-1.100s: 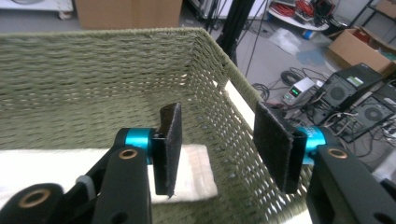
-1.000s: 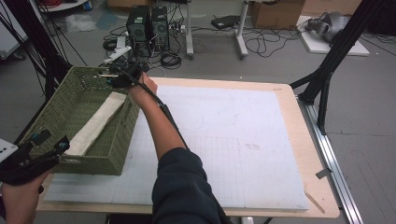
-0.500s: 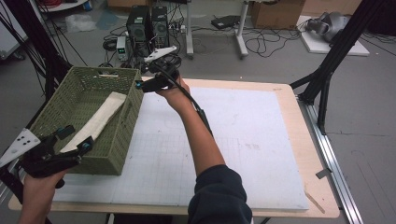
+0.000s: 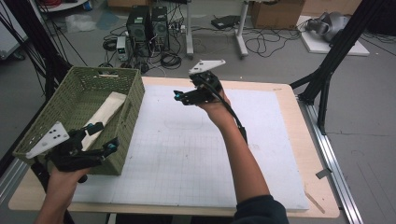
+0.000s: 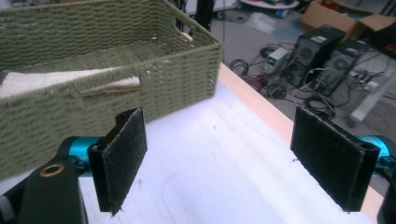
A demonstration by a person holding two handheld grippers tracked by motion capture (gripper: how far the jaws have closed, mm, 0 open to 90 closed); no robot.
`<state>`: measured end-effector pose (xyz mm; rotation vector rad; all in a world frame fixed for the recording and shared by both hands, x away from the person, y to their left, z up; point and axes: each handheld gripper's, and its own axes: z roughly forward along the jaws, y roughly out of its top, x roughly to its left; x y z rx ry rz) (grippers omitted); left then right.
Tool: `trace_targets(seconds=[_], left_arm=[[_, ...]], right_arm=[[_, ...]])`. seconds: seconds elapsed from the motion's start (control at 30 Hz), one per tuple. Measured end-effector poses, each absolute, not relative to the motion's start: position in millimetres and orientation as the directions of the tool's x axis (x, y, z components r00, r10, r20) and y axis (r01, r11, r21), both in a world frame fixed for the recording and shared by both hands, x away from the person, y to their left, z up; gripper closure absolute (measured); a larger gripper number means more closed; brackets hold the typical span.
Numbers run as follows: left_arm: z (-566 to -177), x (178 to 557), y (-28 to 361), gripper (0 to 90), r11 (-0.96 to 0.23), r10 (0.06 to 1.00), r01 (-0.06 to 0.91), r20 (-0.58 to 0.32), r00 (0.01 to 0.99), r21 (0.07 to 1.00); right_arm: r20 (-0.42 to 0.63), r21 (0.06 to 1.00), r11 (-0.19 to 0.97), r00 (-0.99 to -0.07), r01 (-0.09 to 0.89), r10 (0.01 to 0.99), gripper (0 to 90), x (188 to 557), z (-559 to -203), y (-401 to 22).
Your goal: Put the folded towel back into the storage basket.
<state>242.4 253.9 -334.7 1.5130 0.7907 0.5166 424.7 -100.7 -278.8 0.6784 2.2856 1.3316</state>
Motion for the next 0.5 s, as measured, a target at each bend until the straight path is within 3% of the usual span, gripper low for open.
trace_targets(seconds=[0.5], left_arm=[[-343, 255, 209, 18.1, -0.022, 0.668, 0.186, -0.124, 0.734, 0.982]], right_arm=[[-0.065, 0.911, 0.335, -0.720, 0.239, 0.691, 16.6, 379, -303, -195]])
